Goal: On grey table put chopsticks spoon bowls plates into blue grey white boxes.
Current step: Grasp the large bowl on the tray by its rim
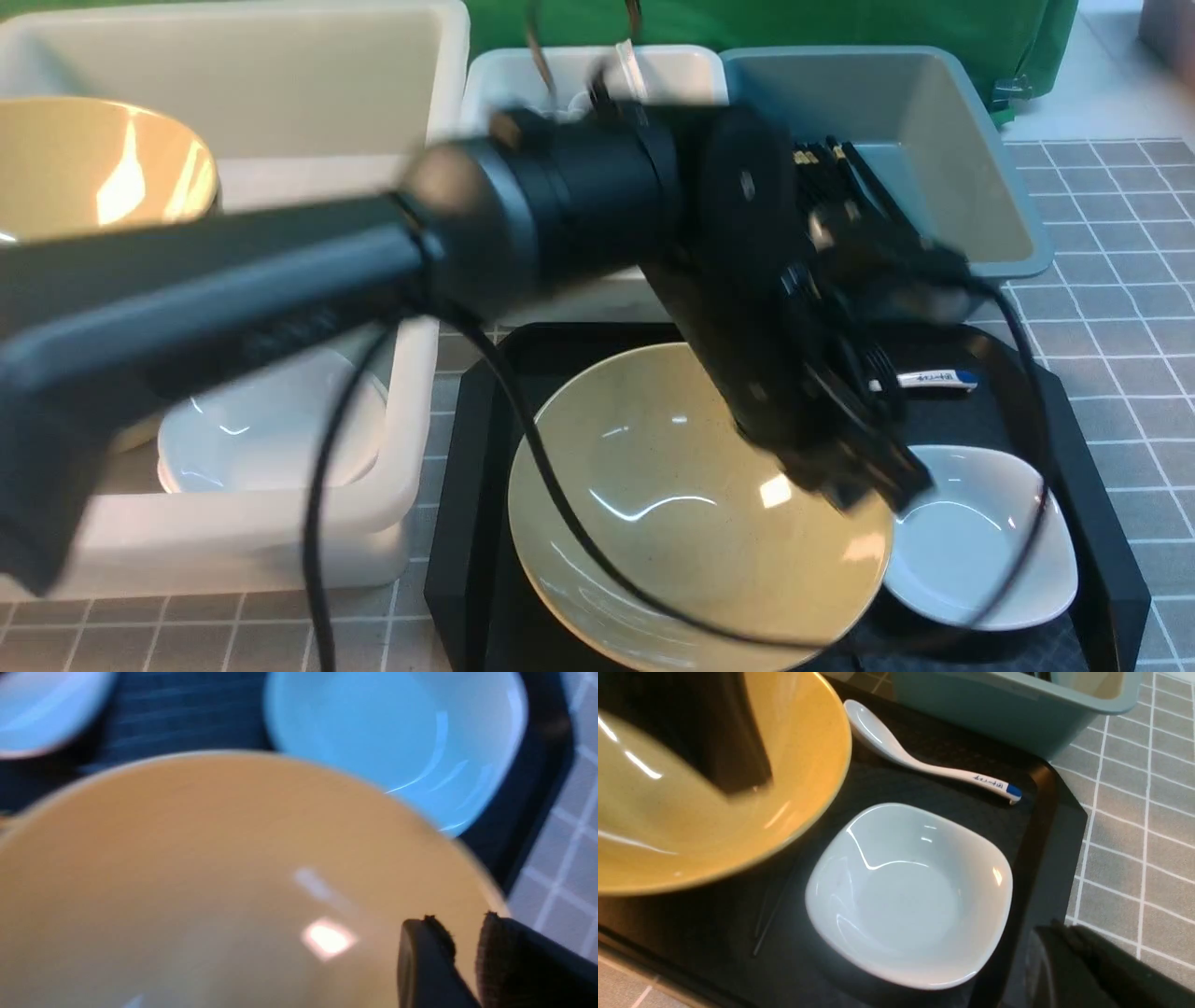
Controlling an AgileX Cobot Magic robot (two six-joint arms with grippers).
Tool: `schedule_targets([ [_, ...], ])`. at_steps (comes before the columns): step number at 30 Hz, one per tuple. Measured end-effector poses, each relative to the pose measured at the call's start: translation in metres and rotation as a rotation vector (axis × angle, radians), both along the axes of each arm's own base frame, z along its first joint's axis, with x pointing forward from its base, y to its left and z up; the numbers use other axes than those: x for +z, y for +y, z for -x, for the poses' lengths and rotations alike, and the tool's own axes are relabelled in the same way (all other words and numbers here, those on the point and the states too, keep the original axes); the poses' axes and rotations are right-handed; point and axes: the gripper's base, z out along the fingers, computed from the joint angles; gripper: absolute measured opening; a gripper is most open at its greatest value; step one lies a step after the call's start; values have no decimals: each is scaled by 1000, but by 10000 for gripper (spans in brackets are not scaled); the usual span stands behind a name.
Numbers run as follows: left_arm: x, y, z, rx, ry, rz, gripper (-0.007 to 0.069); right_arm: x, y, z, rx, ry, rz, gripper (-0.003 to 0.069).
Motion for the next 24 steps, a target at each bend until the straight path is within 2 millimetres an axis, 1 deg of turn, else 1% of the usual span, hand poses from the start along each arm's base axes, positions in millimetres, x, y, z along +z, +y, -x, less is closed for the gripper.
schedule_targets([
  [2, 10, 16, -9, 42, -34, -63, 227, 0, 0, 0, 0, 0, 0, 34],
  [3, 15, 30, -16, 86, -65, -126, 292, 0, 0, 0, 0, 0, 0, 34],
  [4, 16, 40, -22, 117, -82, -169, 328, 0, 0, 0, 0, -1, 0, 34],
  [5, 16, 50, -28, 147, -86, -212, 381, 0, 0, 0, 0, -1, 0, 34],
  [8, 7, 65, -44, 215, -89, -267, 472, 0, 0, 0, -1, -5, -1, 34],
  [10, 1, 68, -51, 234, -82, -273, 501, 0, 0, 0, -1, -6, -1, 34],
  [12, -18, 68, -63, 255, -58, -286, 528, -1, 0, -1, -4, -11, -3, 34],
  [13, -19, 68, -64, 256, -57, -287, 528, -1, 0, -1, -4, -12, -3, 34],
  [14, -31, 67, -68, 257, -37, -299, 526, -2, 0, -1, -4, -9, -2, 34],
  [16, -47, 63, -71, 255, 0, -316, 510, -2, 0, -1, -4, -10, -2, 34],
  [19, -68, 60, -75, 233, 47, -348, 426, -2, 0, -1, -5, -12, -3, 34],
  [20, -69, 60, -75, 231, 51, -351, 419, -2, 0, -1, -5, -12, -3, 34],
  [21, -75, 60, -75, 219, 68, -368, 351, -2, 0, -1, -5, -12, -3, 34],
  [23, -77, 61, -74, 203, 79, -388, 217, -2, 0, -1, -5, -12, -3, 34],
  [24, -74, 62, -73, 204, 87, -381, 184, -2, 0, -1, -5, -12, -3, 34],
])
